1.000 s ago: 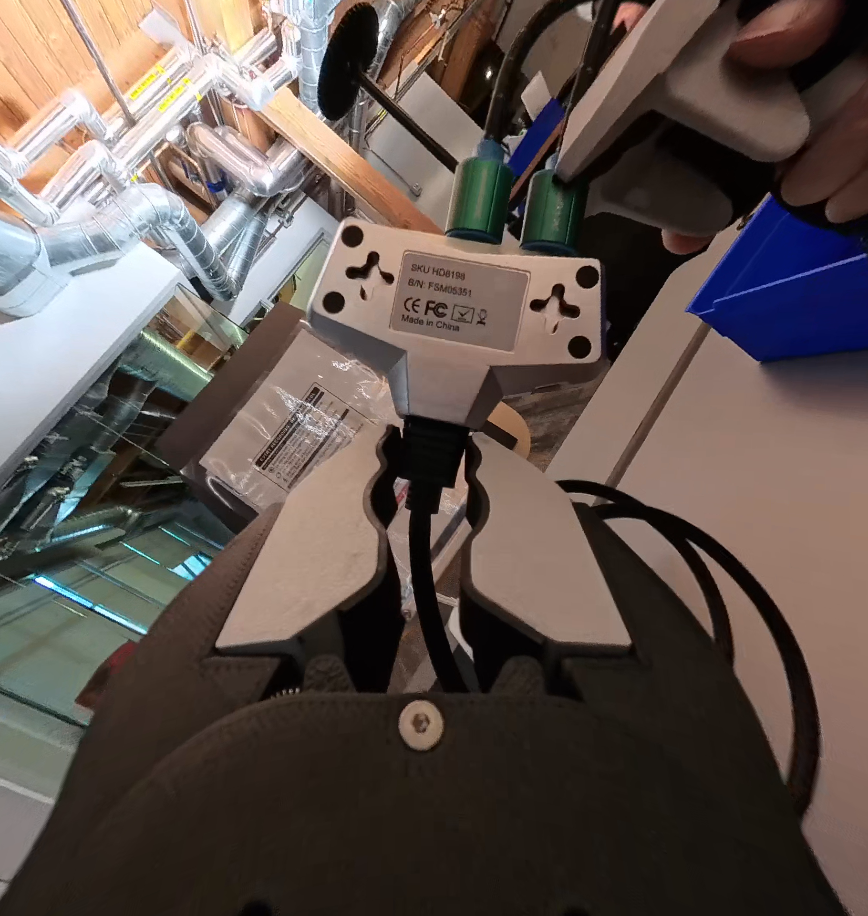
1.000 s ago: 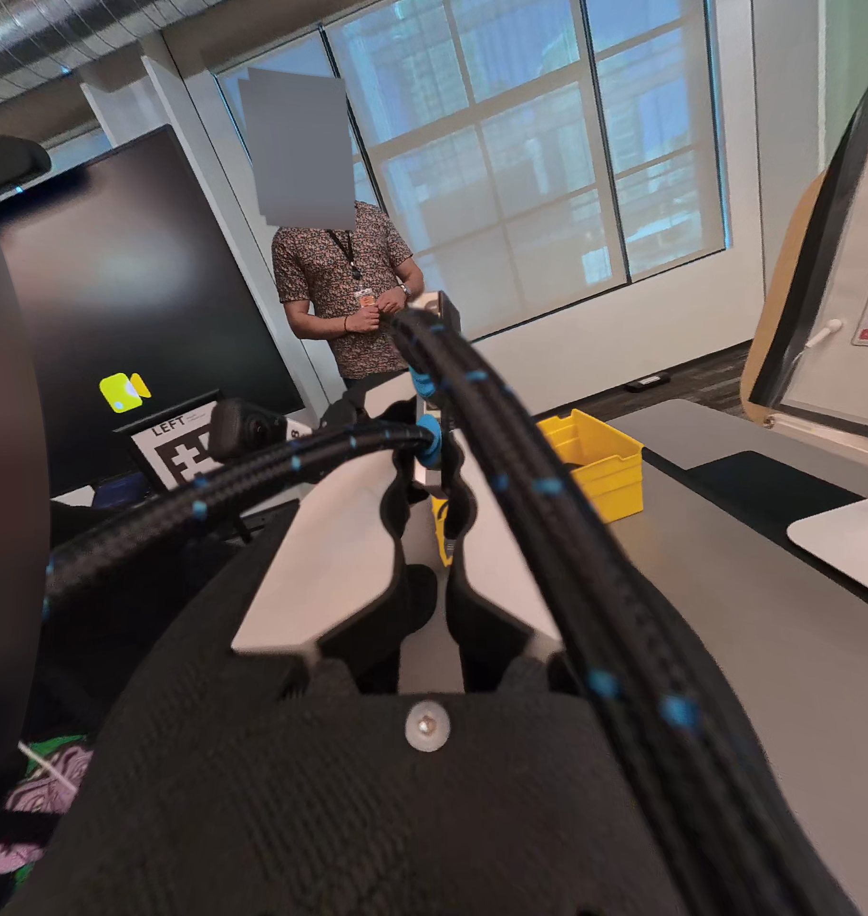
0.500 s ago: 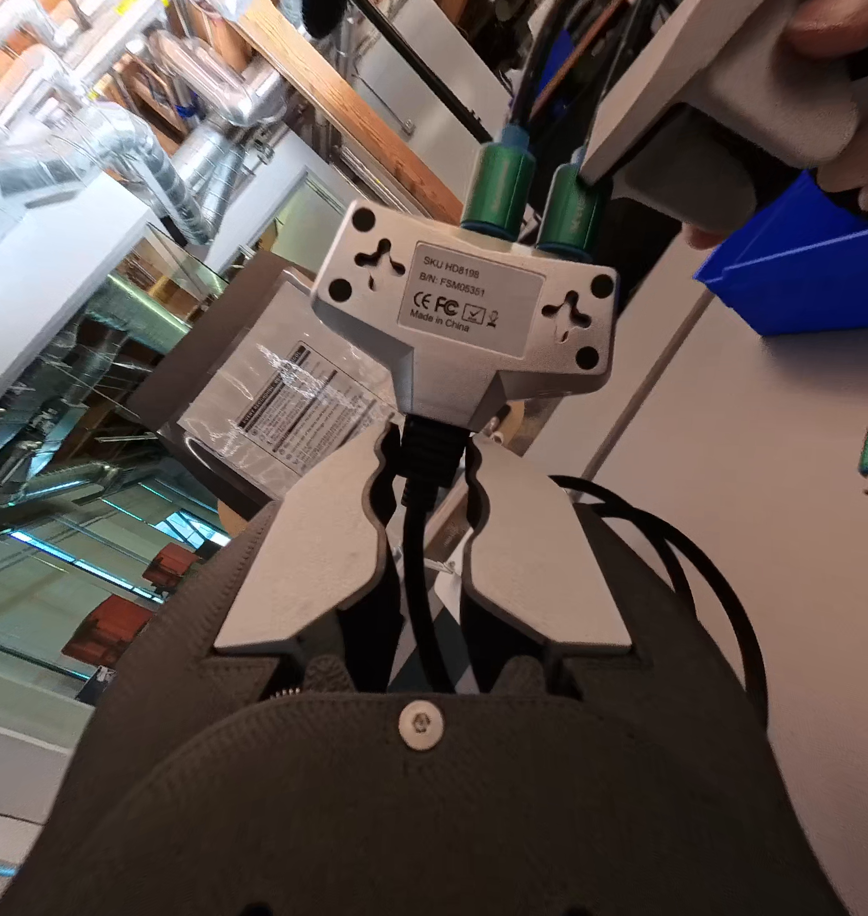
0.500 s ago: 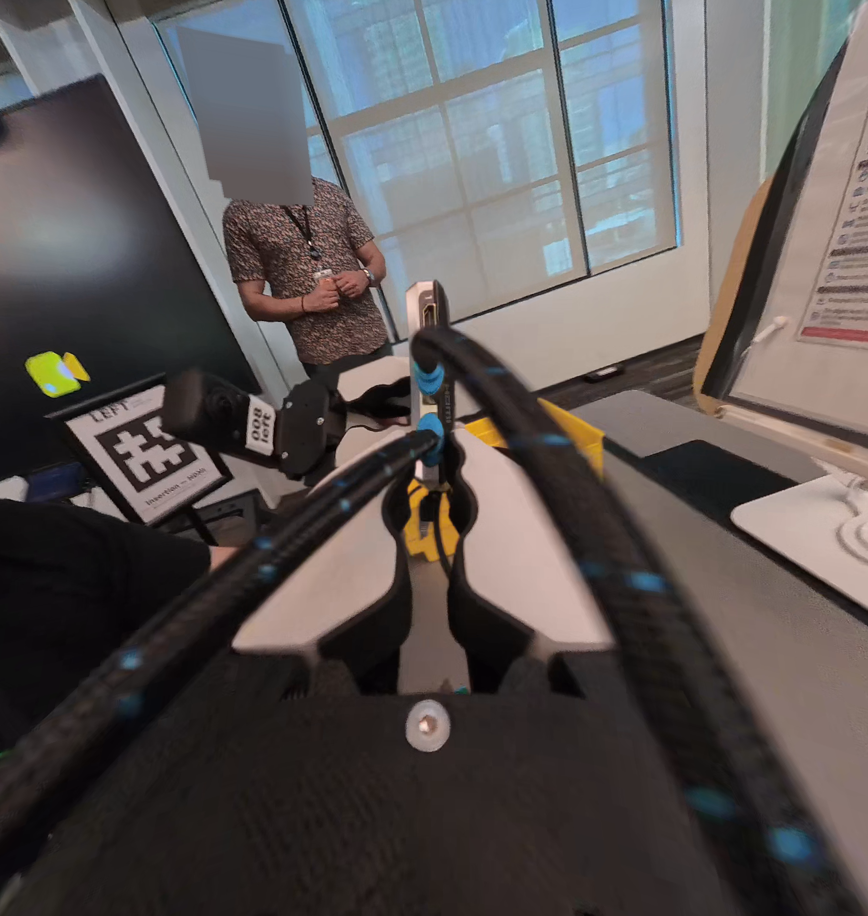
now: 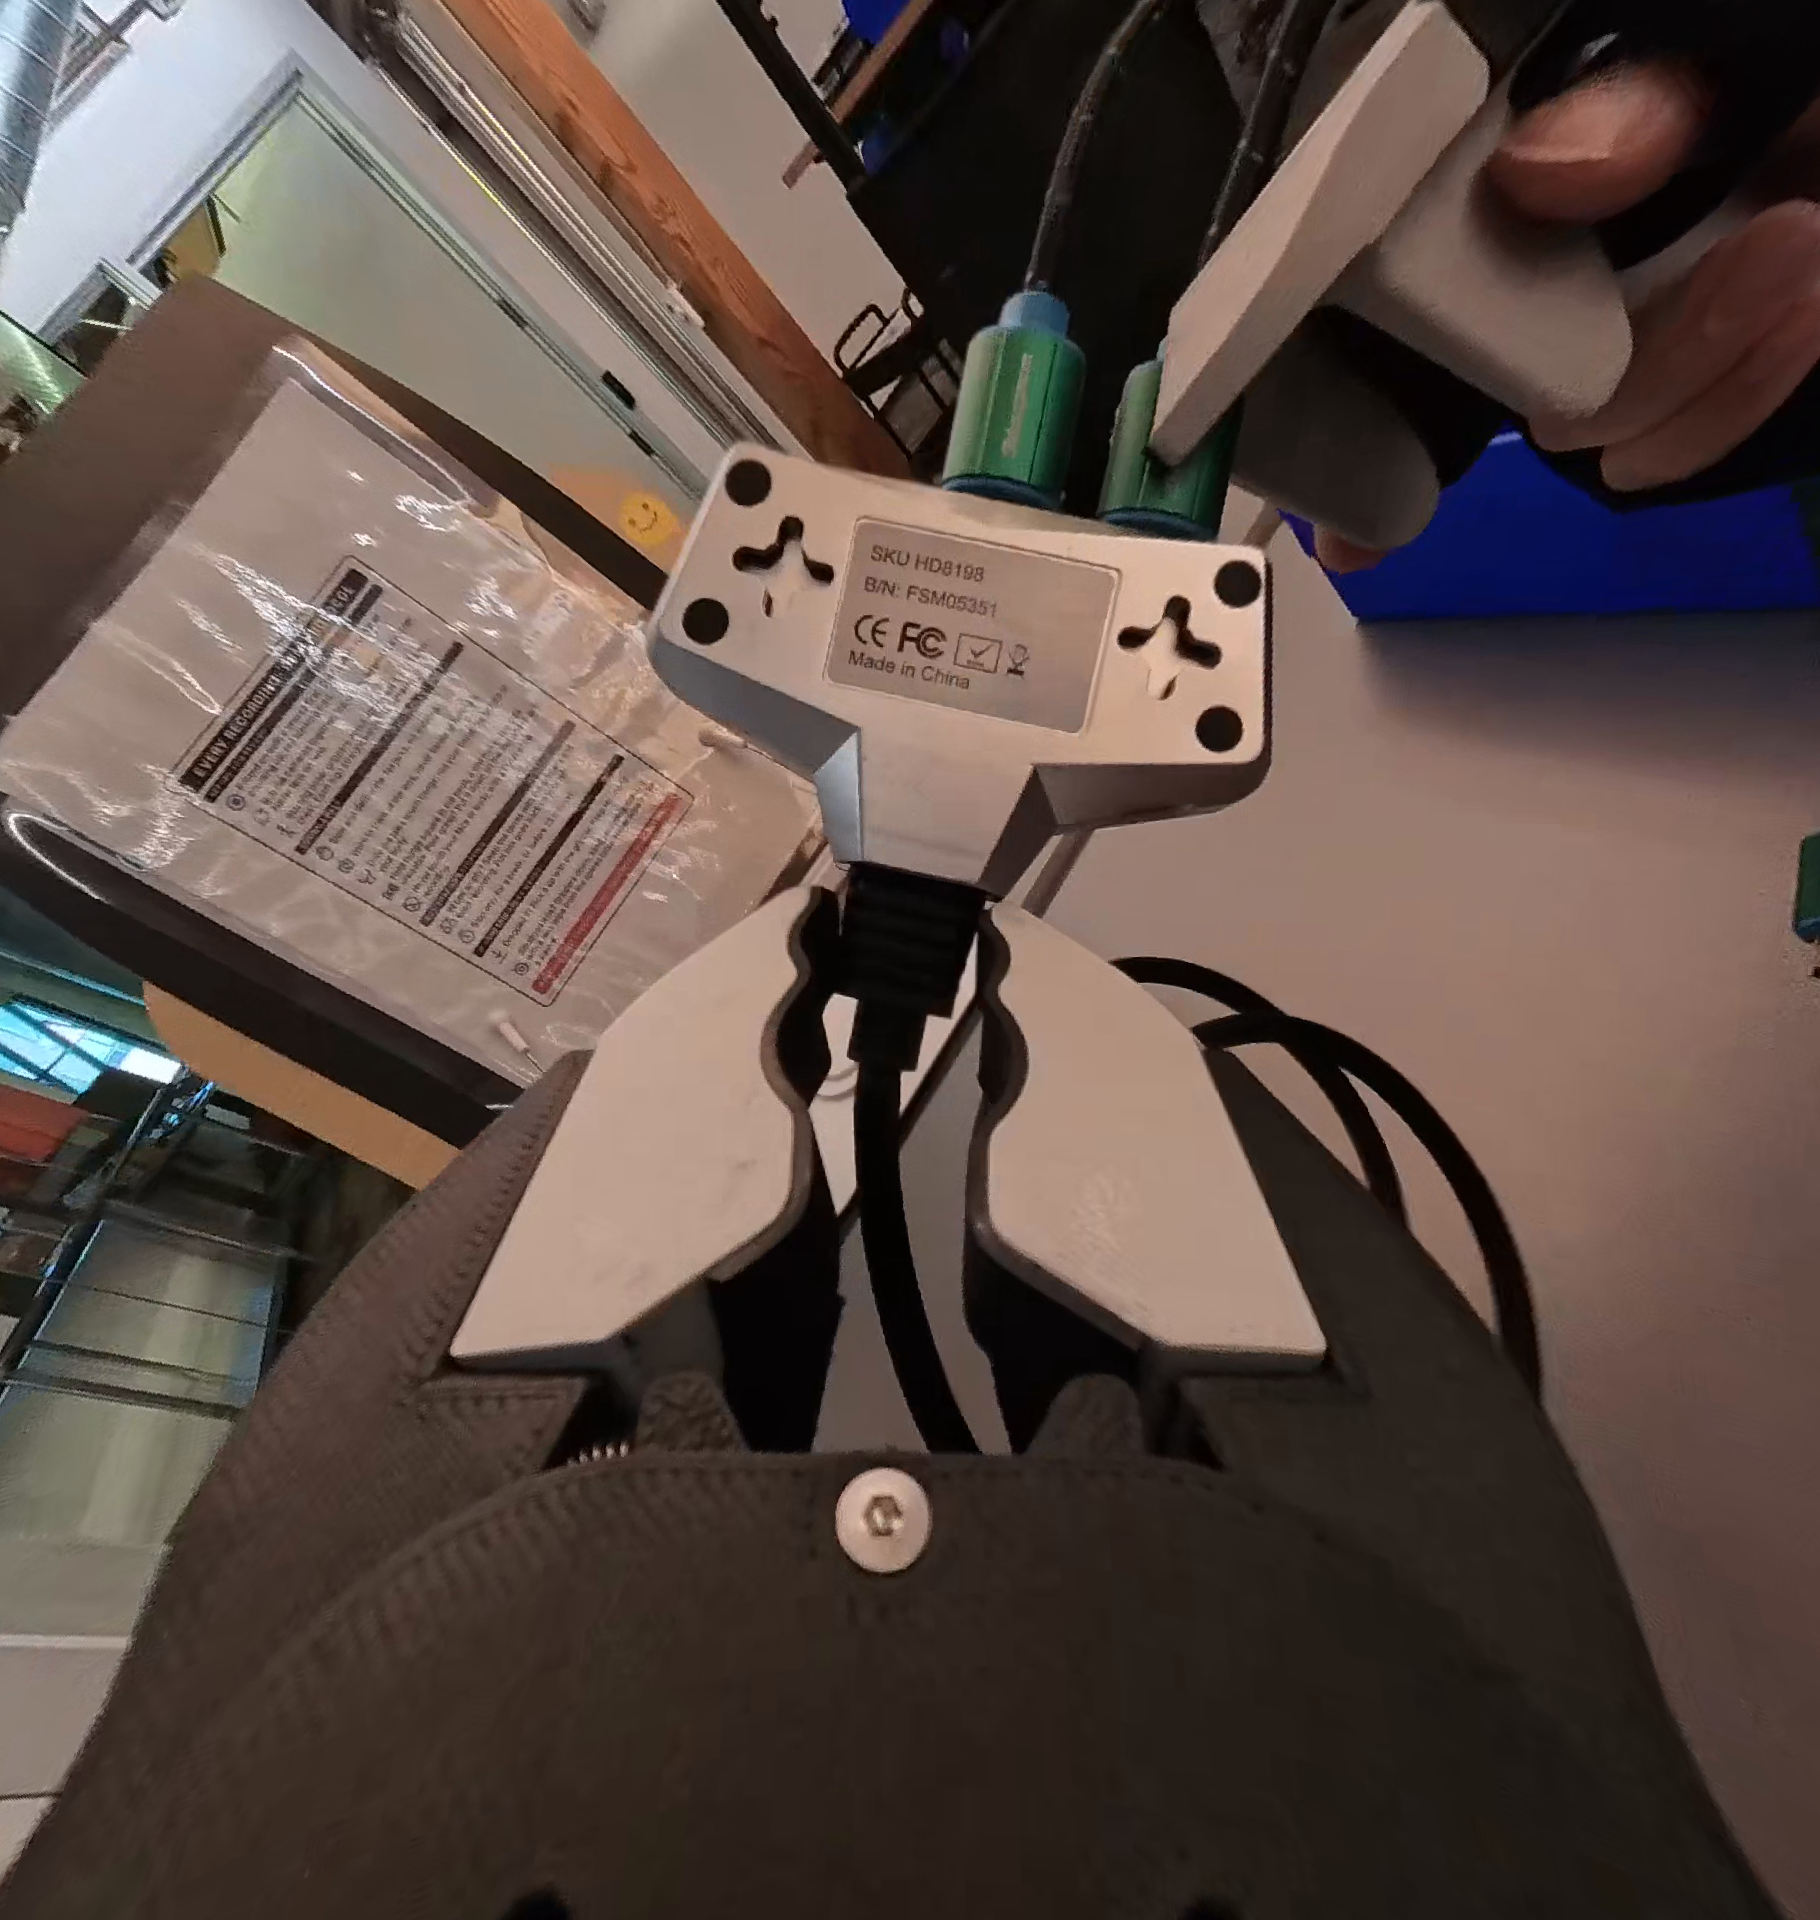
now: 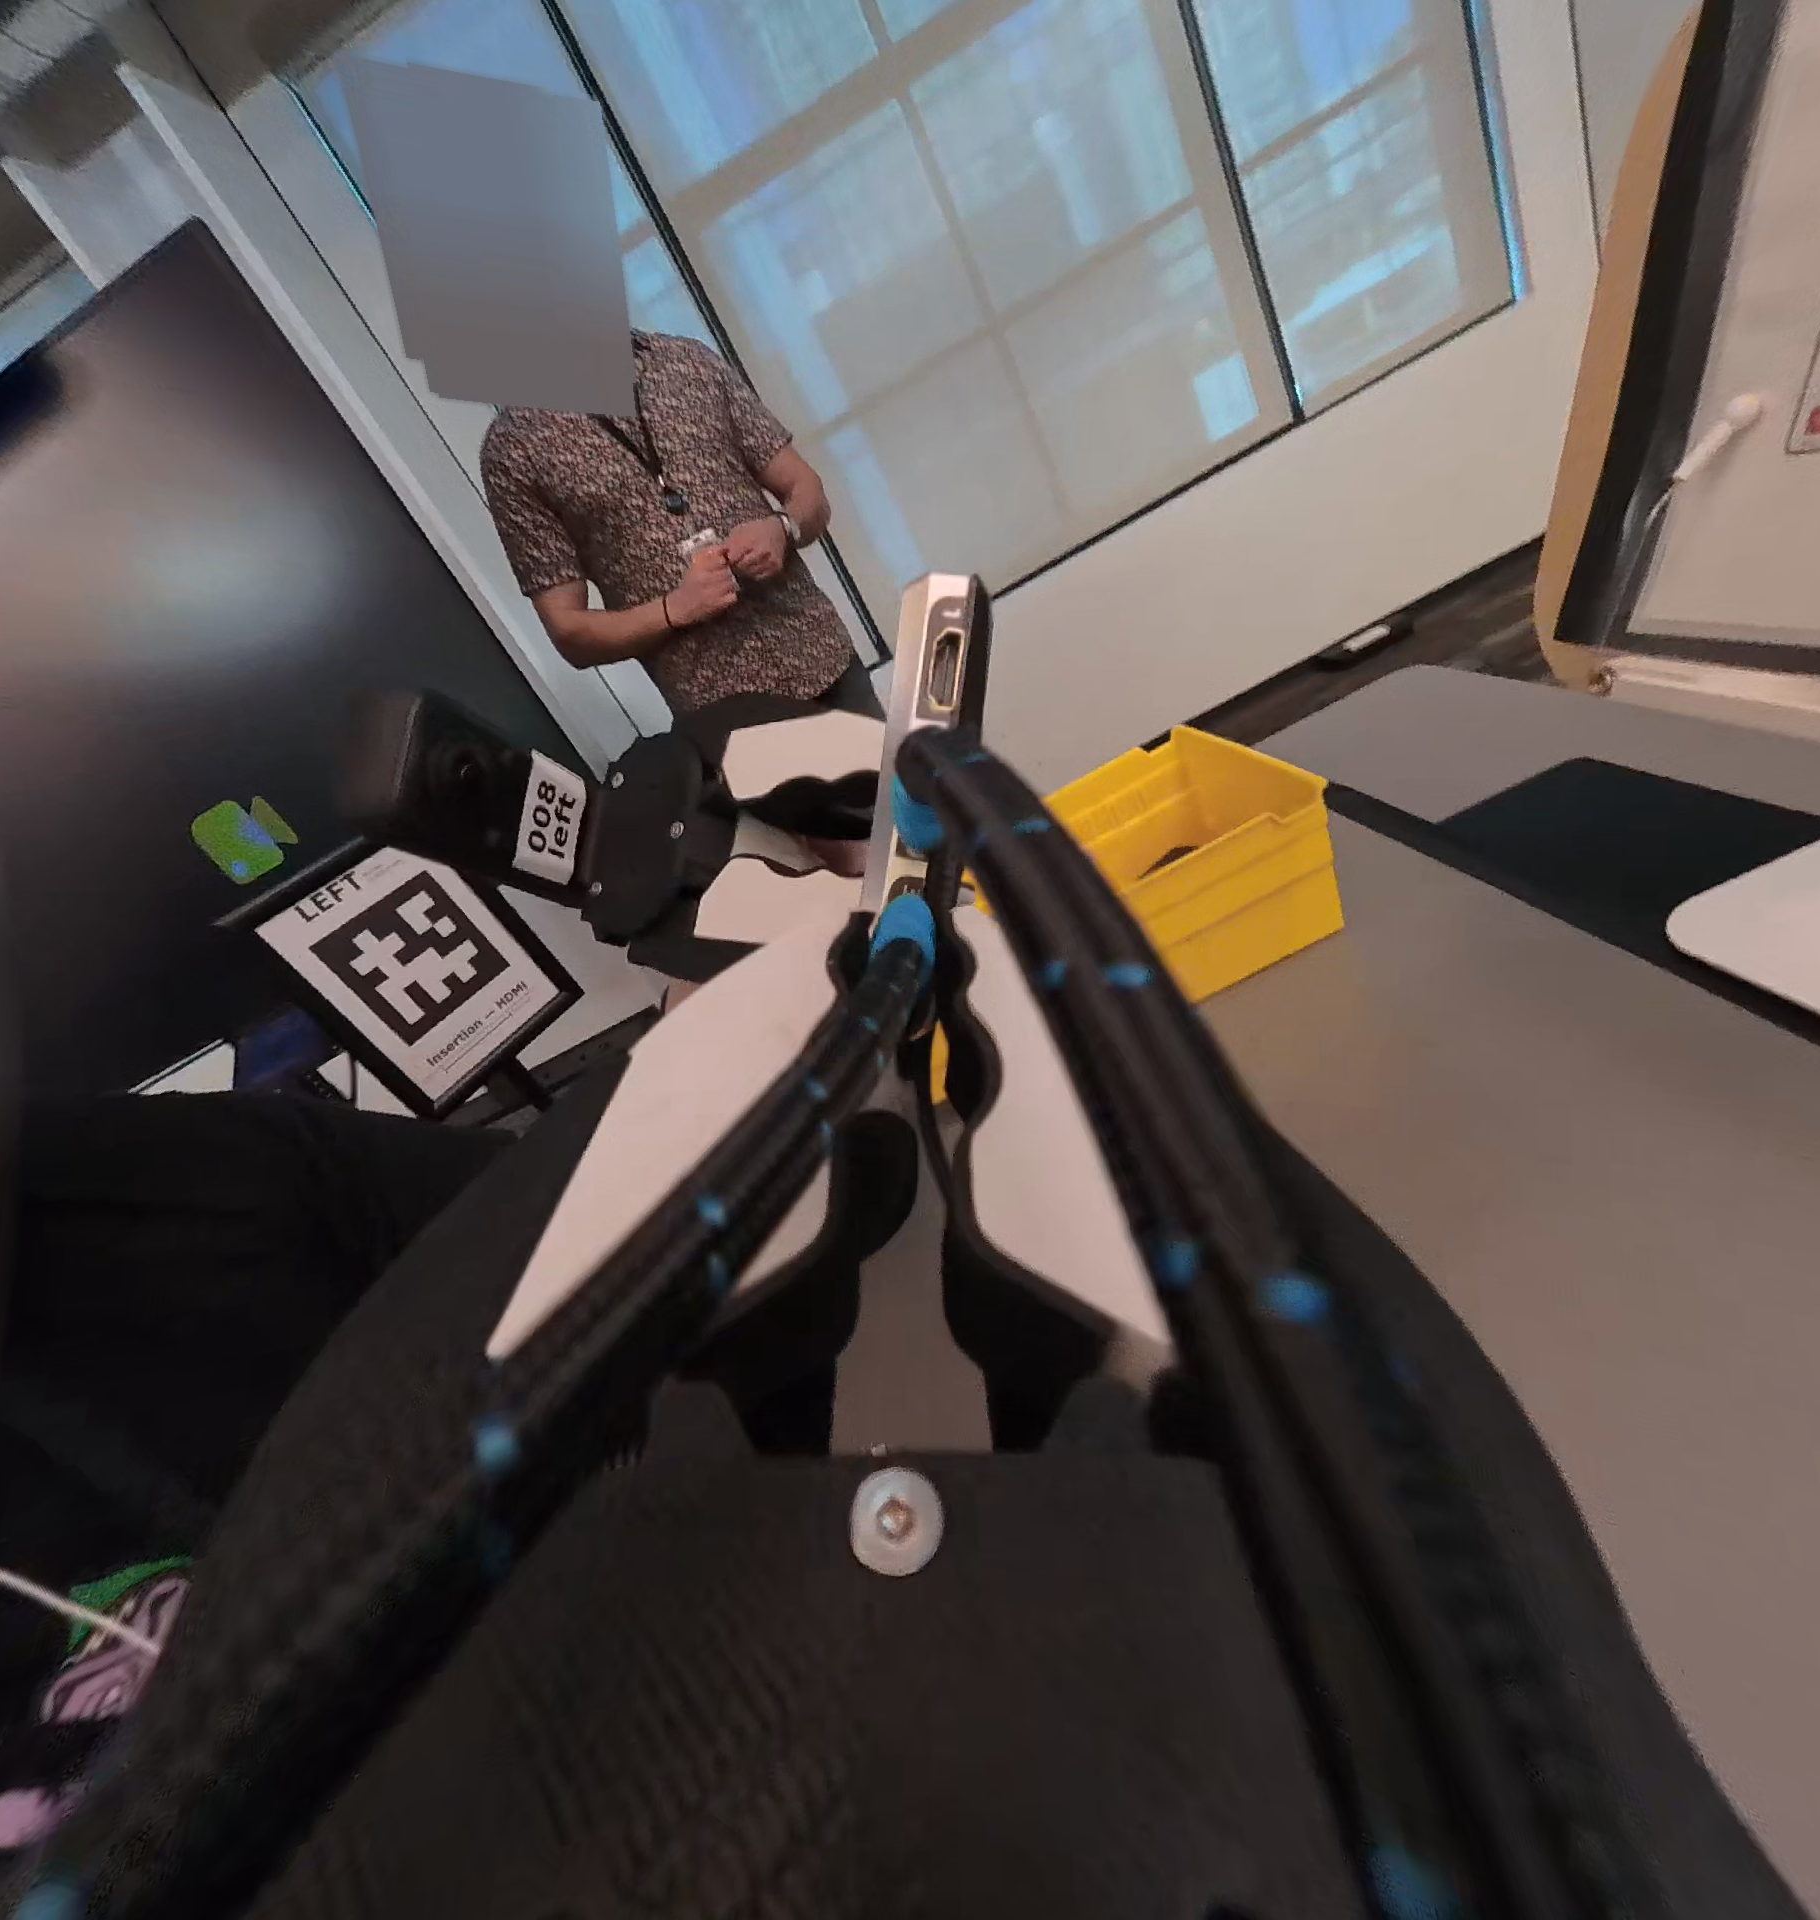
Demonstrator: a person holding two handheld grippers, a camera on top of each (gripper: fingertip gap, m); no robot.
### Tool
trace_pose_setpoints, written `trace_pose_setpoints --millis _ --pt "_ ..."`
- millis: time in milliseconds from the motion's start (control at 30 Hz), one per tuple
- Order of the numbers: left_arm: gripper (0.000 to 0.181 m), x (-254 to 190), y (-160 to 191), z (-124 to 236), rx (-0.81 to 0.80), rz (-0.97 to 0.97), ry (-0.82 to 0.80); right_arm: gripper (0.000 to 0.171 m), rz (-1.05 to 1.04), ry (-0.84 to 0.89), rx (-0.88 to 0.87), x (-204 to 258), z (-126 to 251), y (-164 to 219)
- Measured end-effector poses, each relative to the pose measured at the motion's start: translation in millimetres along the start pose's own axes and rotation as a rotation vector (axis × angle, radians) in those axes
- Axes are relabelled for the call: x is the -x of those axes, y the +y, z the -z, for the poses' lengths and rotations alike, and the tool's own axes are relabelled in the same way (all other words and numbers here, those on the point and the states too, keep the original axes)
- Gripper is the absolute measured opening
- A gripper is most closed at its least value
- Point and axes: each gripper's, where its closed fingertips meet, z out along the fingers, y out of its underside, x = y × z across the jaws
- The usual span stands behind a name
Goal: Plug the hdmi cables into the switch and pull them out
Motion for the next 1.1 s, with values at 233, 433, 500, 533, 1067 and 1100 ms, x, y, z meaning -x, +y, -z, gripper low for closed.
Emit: trace_pose_setpoints --millis 233,433,500,533,1067,1100 --pt "0.029 -14.8 -7.1 4.4 -0.091 0.247 0.217 0.010 -0.065 -0.101 0.004 -2.5 6.5 2.0" --pt "0.032 -44.9 -24.1 3.4 -0.323 0.739 0.705 0.012 -0.001 -0.117 0.058 -0.8 13.1 6.1" --pt "0.026 -60.6 -30.3 -0.2 -0.369 0.866 0.864 0.012 0.019 -0.116 0.135 -3.0 10.5 19.2" --pt "0.023 -70.0 -28.2 -3.7 -0.349 0.869 0.908 0.012 0.022 -0.120 0.157 -3.1 8.8 23.4" --pt "0.021 -83.5 -35.6 -4.0 -0.224 0.799 0.896 0.012 0.239 -0.014 0.316 6.3 27.8 29.1" --pt "0.020 -83.5 -35.6 -4.1 -0.217 0.822 0.903 0.012 0.225 -0.015 0.317 5.3 27.9 29.6"
